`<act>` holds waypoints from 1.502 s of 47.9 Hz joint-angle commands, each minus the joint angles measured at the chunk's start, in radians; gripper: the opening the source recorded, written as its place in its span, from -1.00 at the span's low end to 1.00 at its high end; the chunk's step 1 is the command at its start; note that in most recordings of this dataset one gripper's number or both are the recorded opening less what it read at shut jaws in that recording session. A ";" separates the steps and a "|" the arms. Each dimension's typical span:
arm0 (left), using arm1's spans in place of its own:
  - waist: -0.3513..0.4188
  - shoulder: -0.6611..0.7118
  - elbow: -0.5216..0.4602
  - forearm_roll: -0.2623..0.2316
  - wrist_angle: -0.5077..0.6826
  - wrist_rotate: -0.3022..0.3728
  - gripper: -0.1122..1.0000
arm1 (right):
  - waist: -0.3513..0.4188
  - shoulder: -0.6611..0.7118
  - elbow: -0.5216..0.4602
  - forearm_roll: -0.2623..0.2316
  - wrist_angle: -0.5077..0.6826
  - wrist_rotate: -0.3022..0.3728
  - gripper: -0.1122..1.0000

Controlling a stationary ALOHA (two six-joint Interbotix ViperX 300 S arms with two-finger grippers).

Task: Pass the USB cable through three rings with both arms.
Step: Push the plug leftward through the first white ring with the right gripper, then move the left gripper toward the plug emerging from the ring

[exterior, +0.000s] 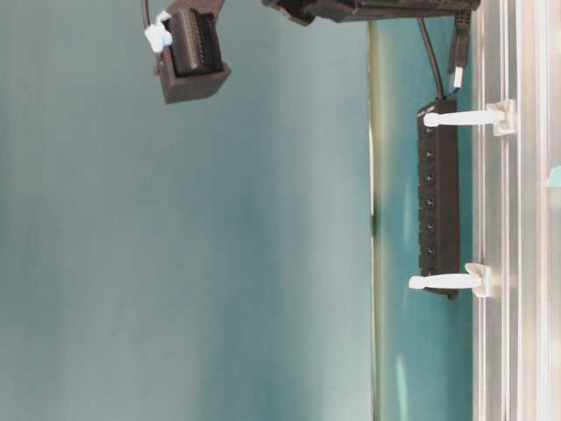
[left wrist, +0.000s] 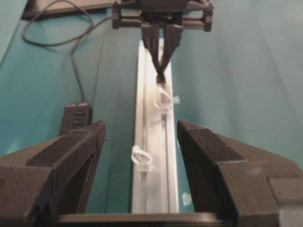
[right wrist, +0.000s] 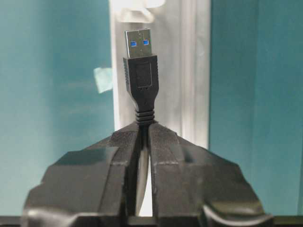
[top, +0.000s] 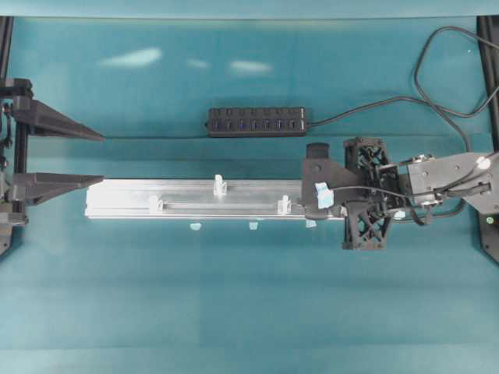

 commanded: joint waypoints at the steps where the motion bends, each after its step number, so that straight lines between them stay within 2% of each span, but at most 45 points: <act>1: 0.002 0.005 -0.028 0.002 -0.005 0.000 0.44 | -0.003 0.005 -0.018 -0.003 -0.011 -0.003 -0.96; 49: 0.002 0.037 -0.029 0.002 -0.014 -0.003 0.44 | 0.002 0.098 -0.103 -0.003 -0.087 0.006 -0.96; 57: 0.002 0.094 -0.032 0.002 -0.017 -0.049 0.44 | 0.003 0.106 -0.100 -0.003 -0.103 0.006 -0.96; 63: 0.000 0.135 -0.035 0.002 -0.071 -0.087 0.44 | 0.003 0.104 -0.097 -0.003 -0.114 0.006 -0.96; 72: 0.000 0.206 -0.025 0.002 -0.183 -0.097 0.44 | -0.006 0.092 -0.066 -0.005 -0.176 0.006 -0.96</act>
